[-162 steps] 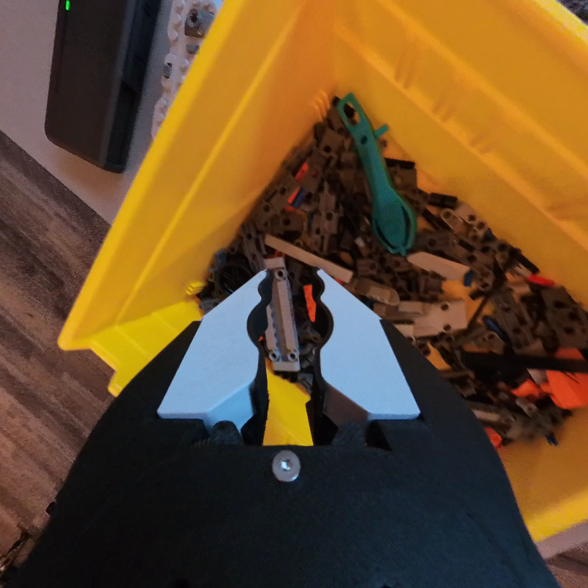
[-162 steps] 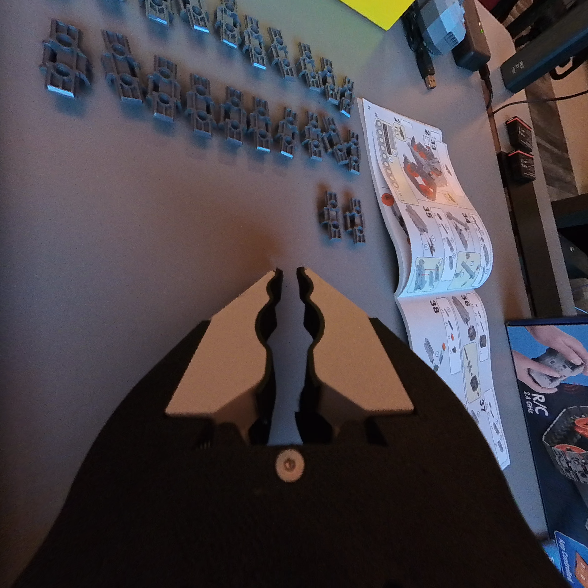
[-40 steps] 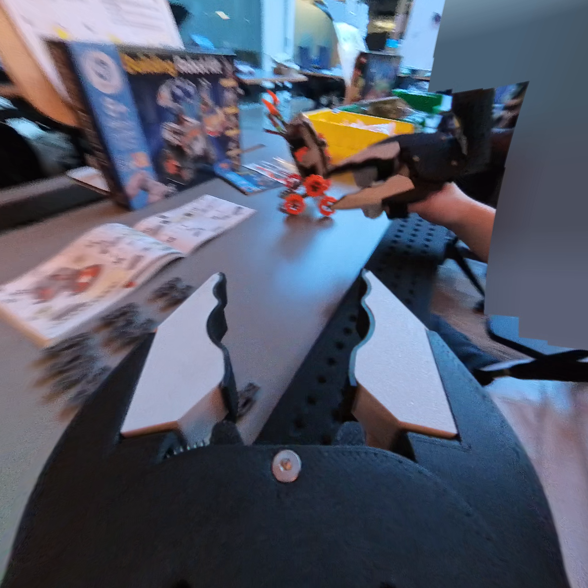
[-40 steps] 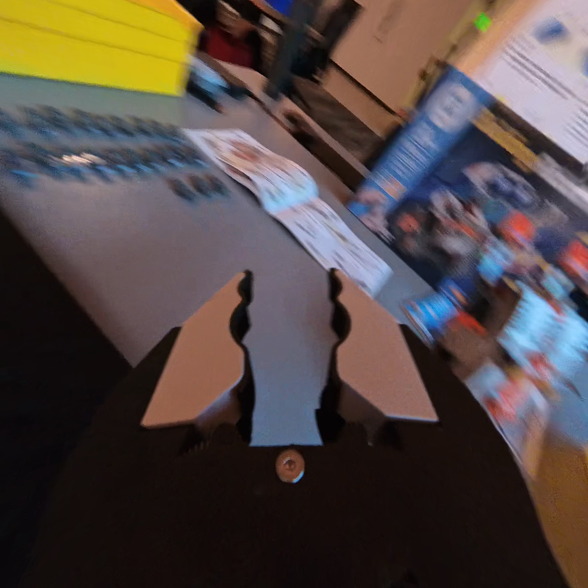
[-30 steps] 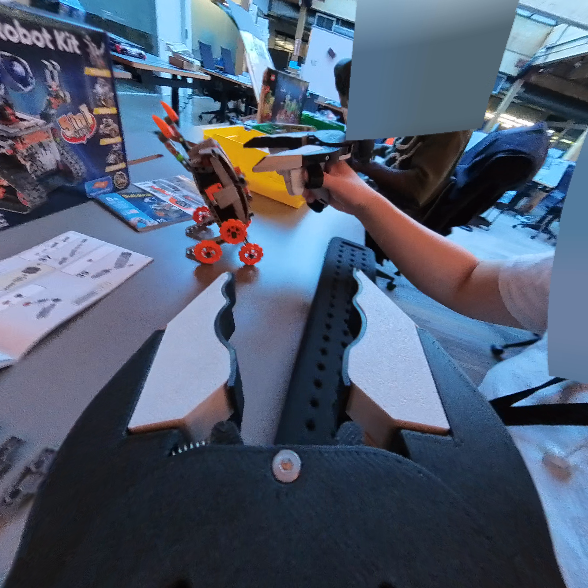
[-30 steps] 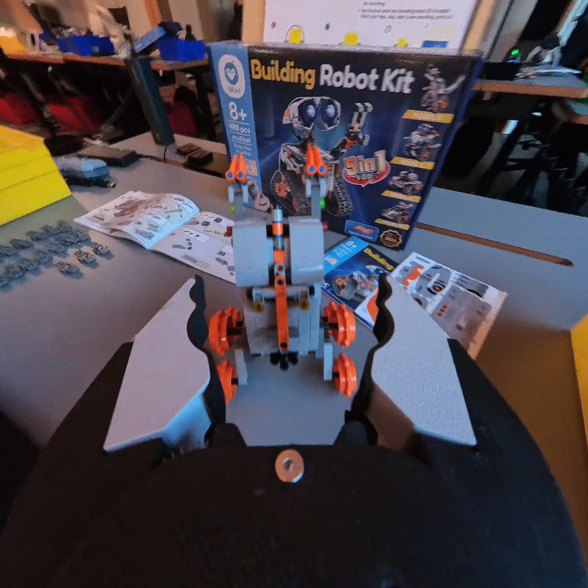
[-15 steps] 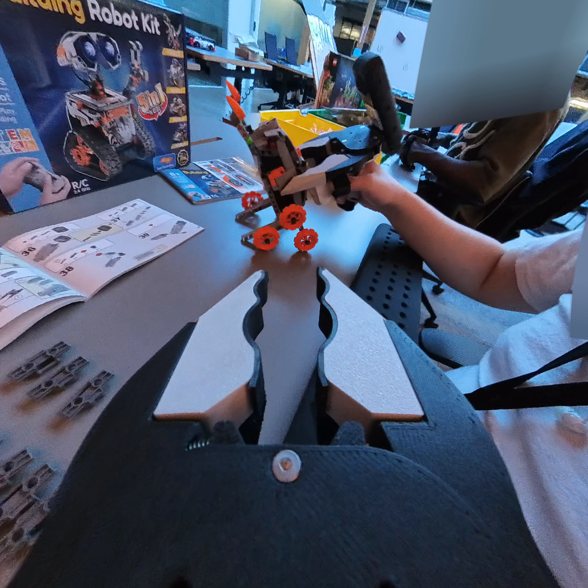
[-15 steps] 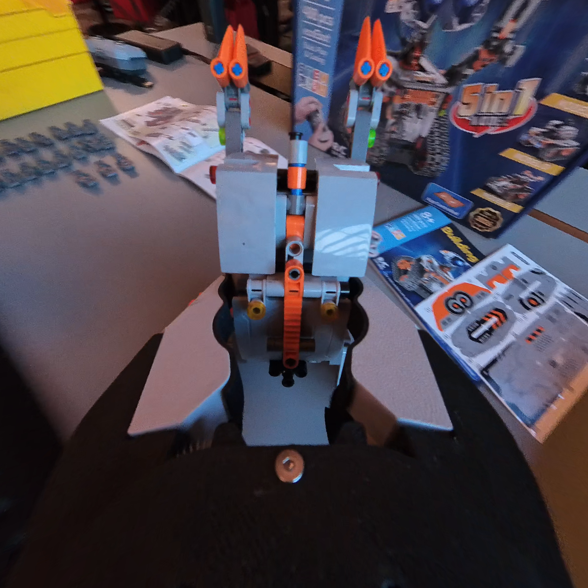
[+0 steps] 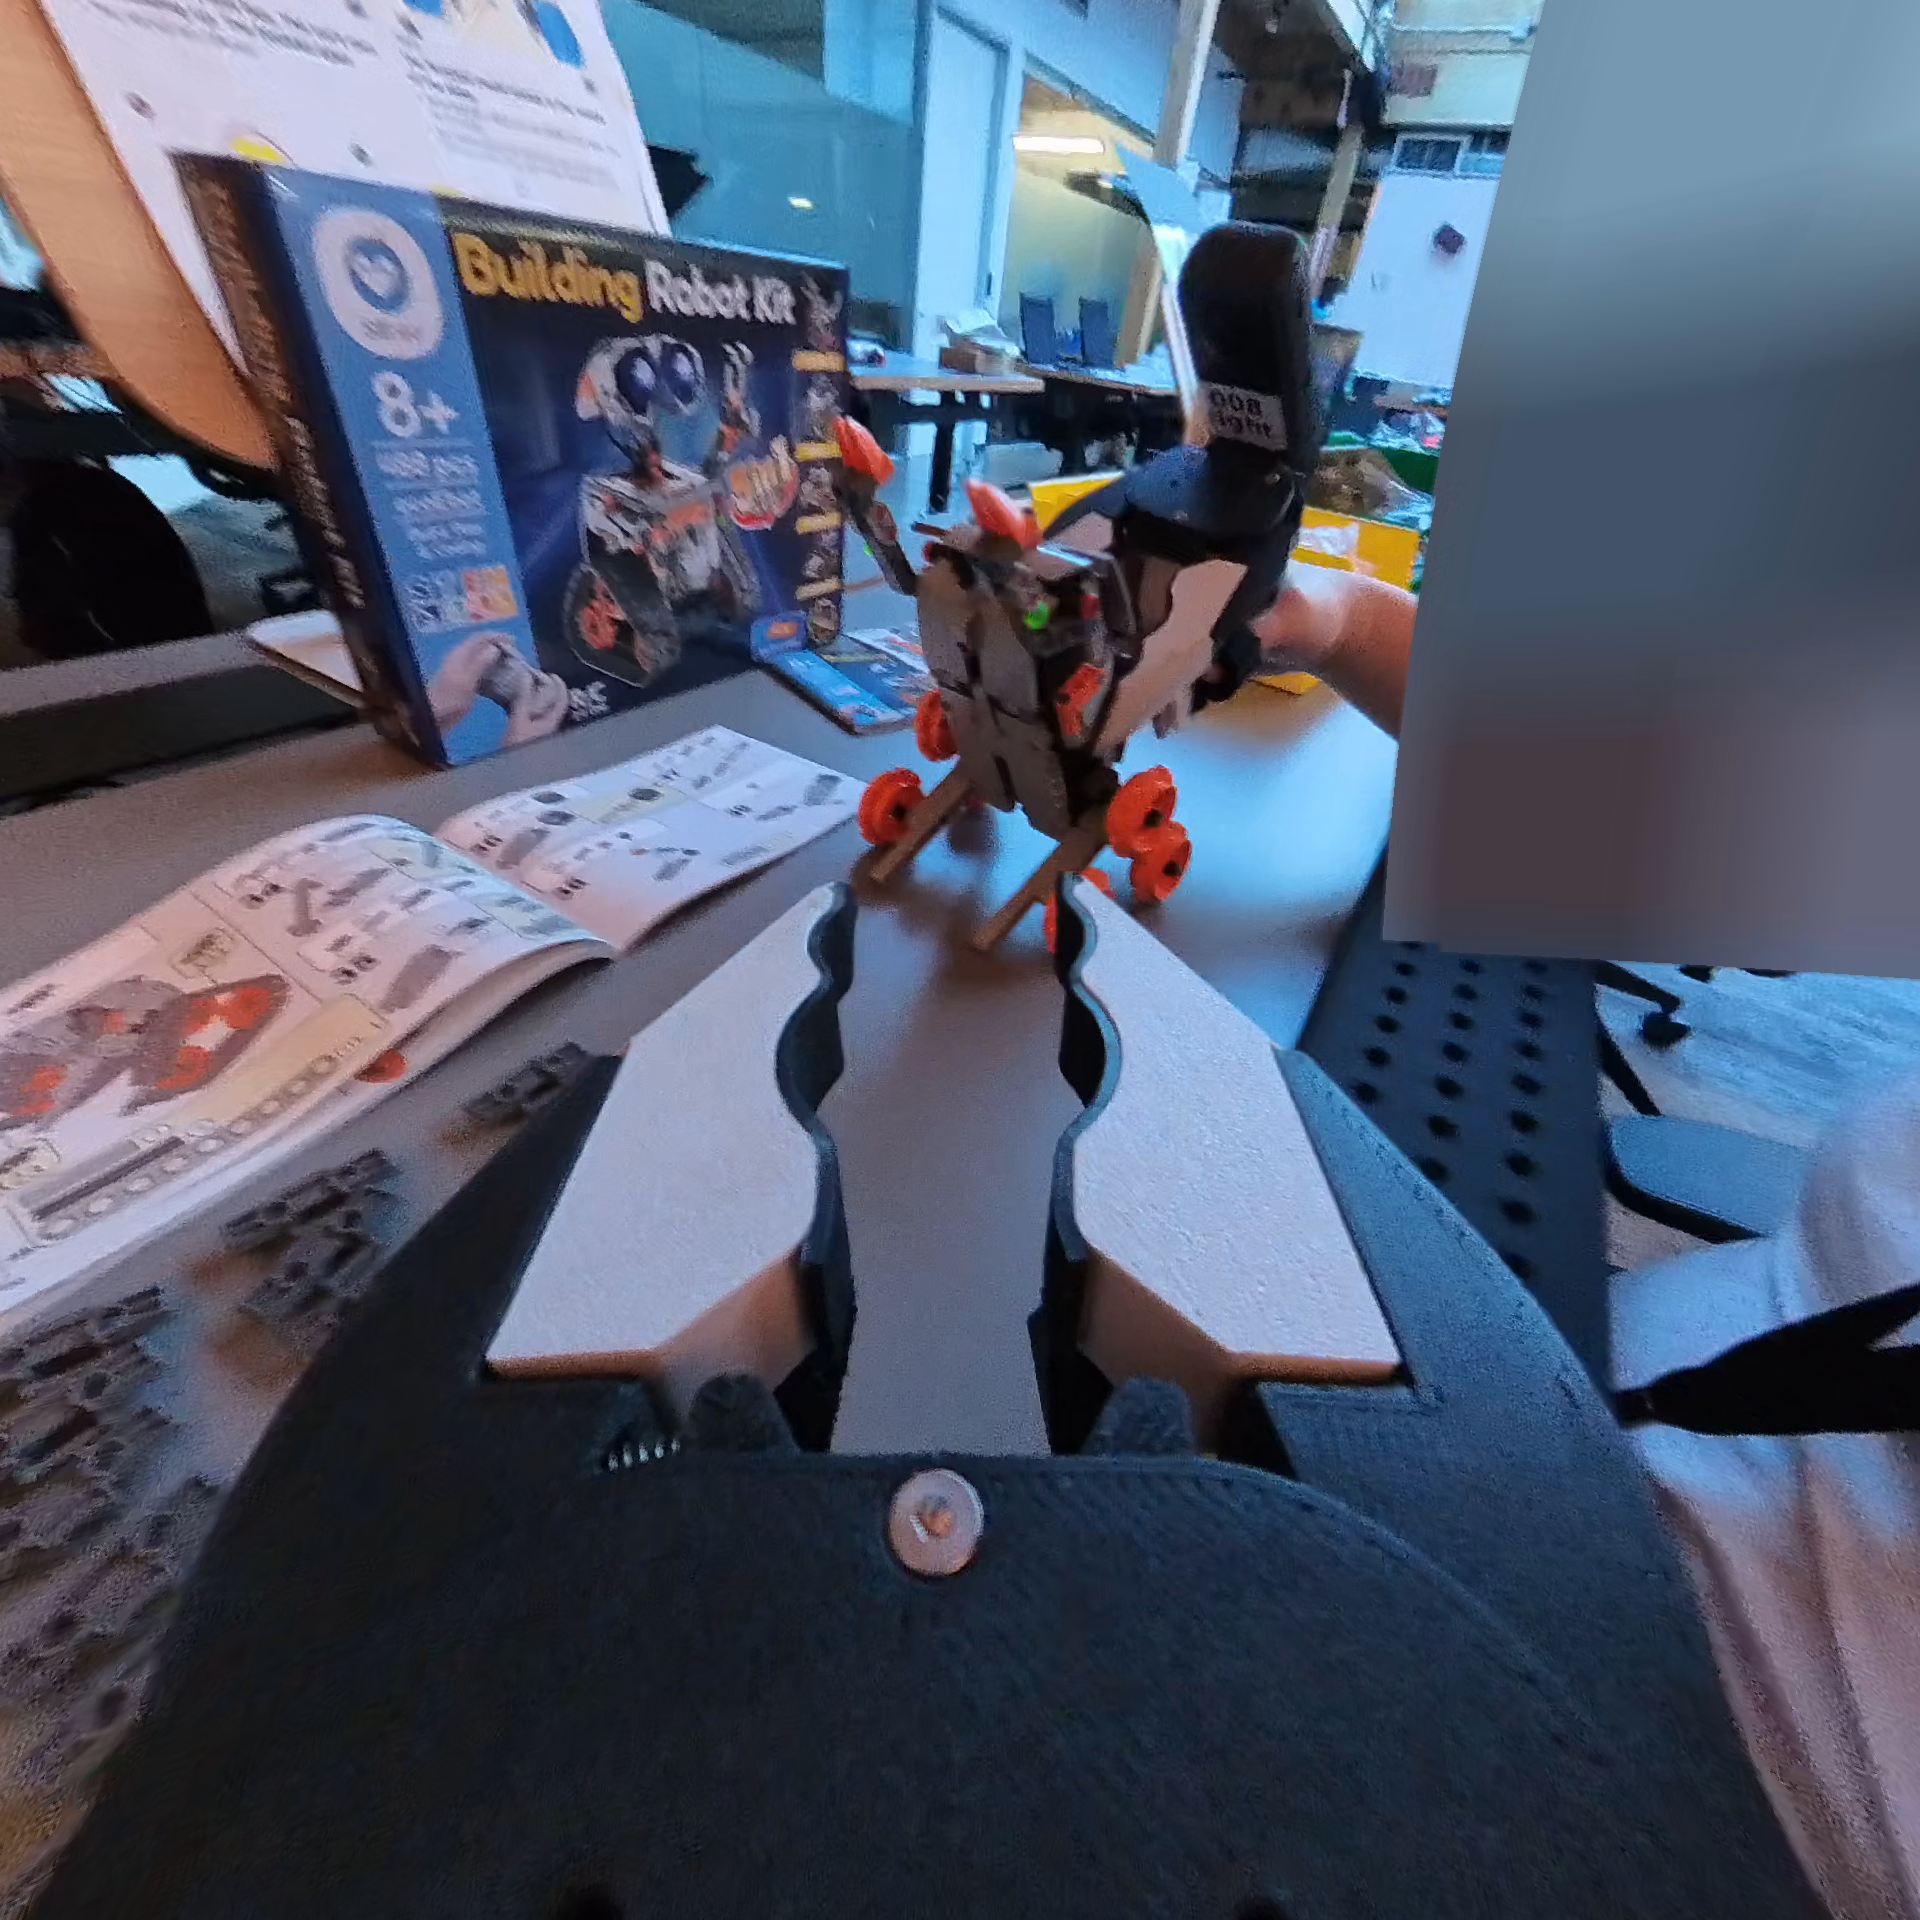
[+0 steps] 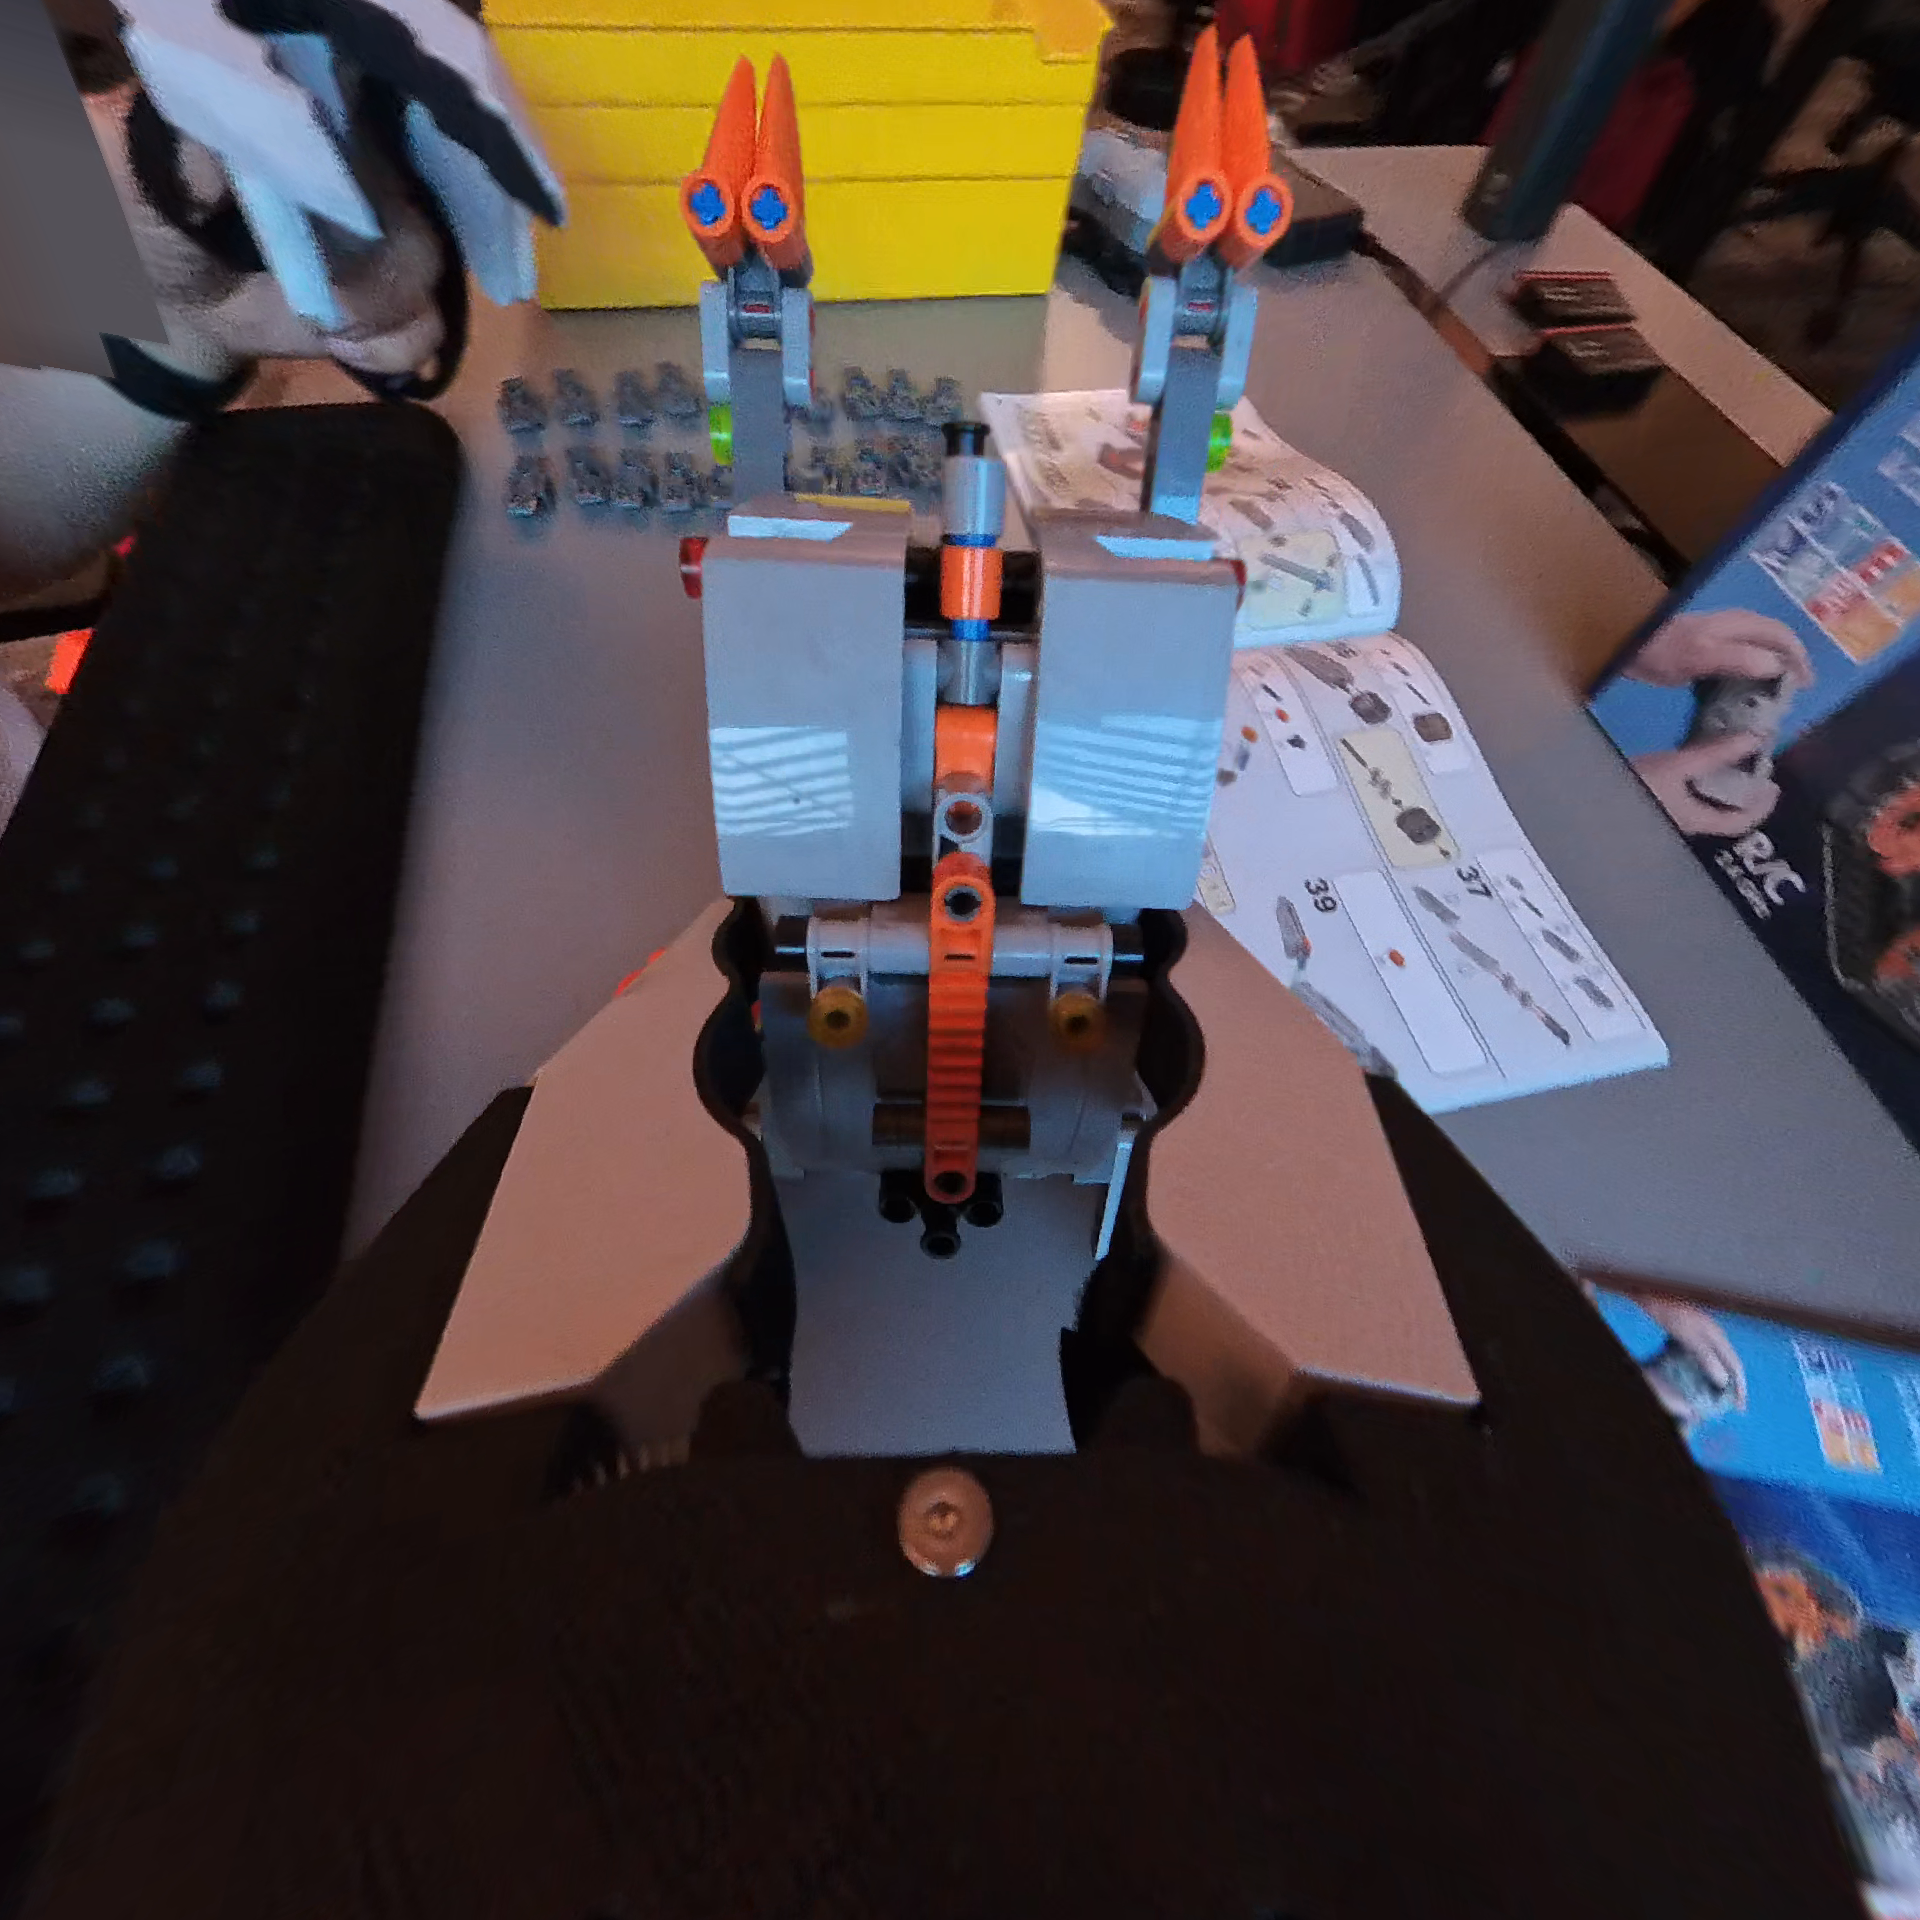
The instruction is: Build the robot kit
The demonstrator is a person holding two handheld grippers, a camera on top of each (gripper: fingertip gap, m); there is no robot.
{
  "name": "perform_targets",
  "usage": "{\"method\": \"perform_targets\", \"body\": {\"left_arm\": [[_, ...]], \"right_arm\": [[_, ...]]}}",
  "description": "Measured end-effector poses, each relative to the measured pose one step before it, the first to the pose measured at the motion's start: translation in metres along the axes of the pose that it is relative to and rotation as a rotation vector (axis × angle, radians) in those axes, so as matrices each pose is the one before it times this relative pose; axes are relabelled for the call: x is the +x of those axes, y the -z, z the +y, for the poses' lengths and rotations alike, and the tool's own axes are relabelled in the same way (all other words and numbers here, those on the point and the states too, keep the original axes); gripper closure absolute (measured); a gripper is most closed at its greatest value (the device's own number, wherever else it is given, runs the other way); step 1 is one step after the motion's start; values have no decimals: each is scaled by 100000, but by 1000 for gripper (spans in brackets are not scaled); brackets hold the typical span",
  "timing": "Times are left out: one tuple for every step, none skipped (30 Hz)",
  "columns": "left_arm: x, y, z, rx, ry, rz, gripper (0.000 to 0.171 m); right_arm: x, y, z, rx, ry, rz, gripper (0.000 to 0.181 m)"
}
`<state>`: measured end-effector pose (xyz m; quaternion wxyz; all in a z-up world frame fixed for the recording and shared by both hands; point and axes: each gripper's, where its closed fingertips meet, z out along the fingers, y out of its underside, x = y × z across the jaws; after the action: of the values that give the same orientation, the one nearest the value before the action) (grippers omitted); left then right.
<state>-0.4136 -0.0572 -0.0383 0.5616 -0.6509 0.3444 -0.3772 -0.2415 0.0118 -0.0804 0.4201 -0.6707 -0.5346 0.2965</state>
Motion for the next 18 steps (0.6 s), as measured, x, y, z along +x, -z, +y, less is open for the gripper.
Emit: {"method": "perform_targets", "body": {"left_arm": [[-798,213,-163,894,-1312,-1739,135],[-1090,401,-376,1617,-110,-2354,135],[-1257,495,-585,2725,1365,-2658,137],[-1114,480,-631,2917,2012,-1942,140],[-812,386,-659,3047,1844,-947,142],[-661,286,-592,3012,1475,-1329,143],[-696,171,-444,2710,1139,-2800,146],[-800,96,-182,1630,670,-4207,148],[-601,82,-119,1200,-164,-3421,150],[-287,39,-81,758,-386,-1551,150],[-241,-1,15,-319,306,-986,150],[-249,-46,85,-668,481,-988,150],[-202,-94,91,-276,98,-844,150],[-266,-89,153,-409,195,-1453,150],[-268,-51,209,-988,259,-1754,150],[-392,9,99,-535,-486,-2682,150],[-643,76,45,-41,-902,-4281,150],[-997,119,133,-503,-676,-6269,148]], "right_arm": [[32,-204,-89,542,524,-2598,109],[91,-105,-73,622,882,-1604,109],[83,-68,-66,1325,1454,-942,109],[24,-30,-57,1949,833,-1032,109],[9,-3,-43,2215,206,-879,109],[12,42,-27,2080,153,-568,109],[-2,41,-4,1575,215,-51,109],[5,69,22,1194,188,385,109],[-5,77,97,817,-29,442,108],[-112,106,133,110,-1050,71,107],[-165,128,-70,464,-2024,56,104],[-83,156,-414,2240,-1603,894,101],[-70,201,-497,2666,-828,1366,99],[67,246,-348,1641,-552,2216,99],[196,251,-238,1129,-713,3138,98],[109,206,-189,1082,-498,2722,97],[16,137,-179,1141,-127,2340,98],[-61,48,-138,902,288,1809,98]]}}
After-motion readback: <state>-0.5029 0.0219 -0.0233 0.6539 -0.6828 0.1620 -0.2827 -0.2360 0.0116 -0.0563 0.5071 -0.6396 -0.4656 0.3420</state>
